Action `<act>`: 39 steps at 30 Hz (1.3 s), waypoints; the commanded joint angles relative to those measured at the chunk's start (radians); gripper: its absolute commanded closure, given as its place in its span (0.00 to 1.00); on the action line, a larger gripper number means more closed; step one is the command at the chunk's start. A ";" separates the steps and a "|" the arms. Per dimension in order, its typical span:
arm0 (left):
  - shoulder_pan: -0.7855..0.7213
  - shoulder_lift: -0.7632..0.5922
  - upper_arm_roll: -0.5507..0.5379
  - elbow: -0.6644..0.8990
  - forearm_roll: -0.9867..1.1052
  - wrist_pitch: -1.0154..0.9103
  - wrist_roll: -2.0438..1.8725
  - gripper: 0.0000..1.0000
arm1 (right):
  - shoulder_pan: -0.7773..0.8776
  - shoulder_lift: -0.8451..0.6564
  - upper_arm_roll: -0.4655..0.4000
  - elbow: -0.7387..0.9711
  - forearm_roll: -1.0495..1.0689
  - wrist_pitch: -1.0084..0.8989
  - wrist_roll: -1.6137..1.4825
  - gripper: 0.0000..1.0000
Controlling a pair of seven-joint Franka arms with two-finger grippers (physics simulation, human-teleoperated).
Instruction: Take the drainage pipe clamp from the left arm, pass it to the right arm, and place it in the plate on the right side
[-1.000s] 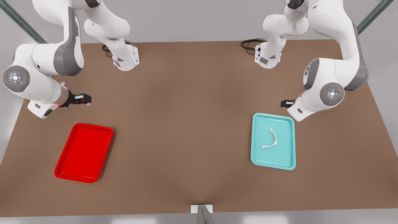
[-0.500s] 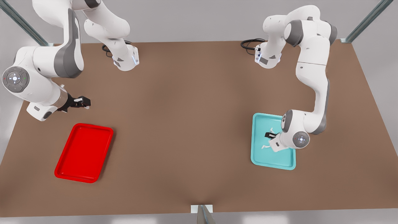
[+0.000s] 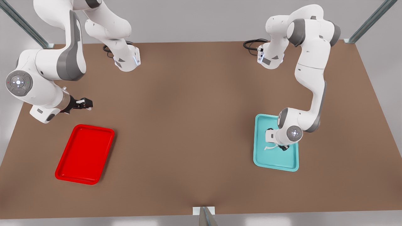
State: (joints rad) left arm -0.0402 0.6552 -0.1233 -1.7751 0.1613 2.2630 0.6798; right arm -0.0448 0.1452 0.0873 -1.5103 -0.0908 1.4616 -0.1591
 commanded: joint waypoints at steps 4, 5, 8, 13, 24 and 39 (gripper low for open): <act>0.000 0.009 -0.001 -0.007 -0.002 0.119 0.415 0.00 | 0.000 -0.001 0.000 -0.010 0.000 0.008 -0.011 0.00; 0.000 0.014 -0.001 -0.010 -0.002 0.119 0.339 0.00 | 0.000 -0.001 0.000 -0.011 0.000 0.008 -0.011 0.00; 0.000 0.015 -0.001 -0.014 0.001 0.119 0.277 0.00 | 0.000 -0.001 0.000 -0.011 0.000 0.008 -0.011 0.00; 0.002 0.015 0.001 -0.026 -0.003 0.109 0.271 0.37 | 0.000 -0.009 0.000 -0.013 0.000 0.008 -0.011 0.00; 0.005 0.009 -0.001 -0.024 -0.005 0.073 0.158 0.79 | 0.000 -0.009 0.000 -0.018 0.000 0.008 -0.013 0.00; -0.302 0.073 -0.124 0.582 -0.088 -0.490 -1.779 0.79 | 0.097 0.103 0.015 0.019 0.049 0.111 -0.019 0.00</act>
State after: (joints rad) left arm -0.3226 0.7100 -0.2459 -1.2330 0.1268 1.9400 0.1873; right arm 0.0360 0.2354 0.1013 -1.4948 -0.0695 1.5121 -0.1734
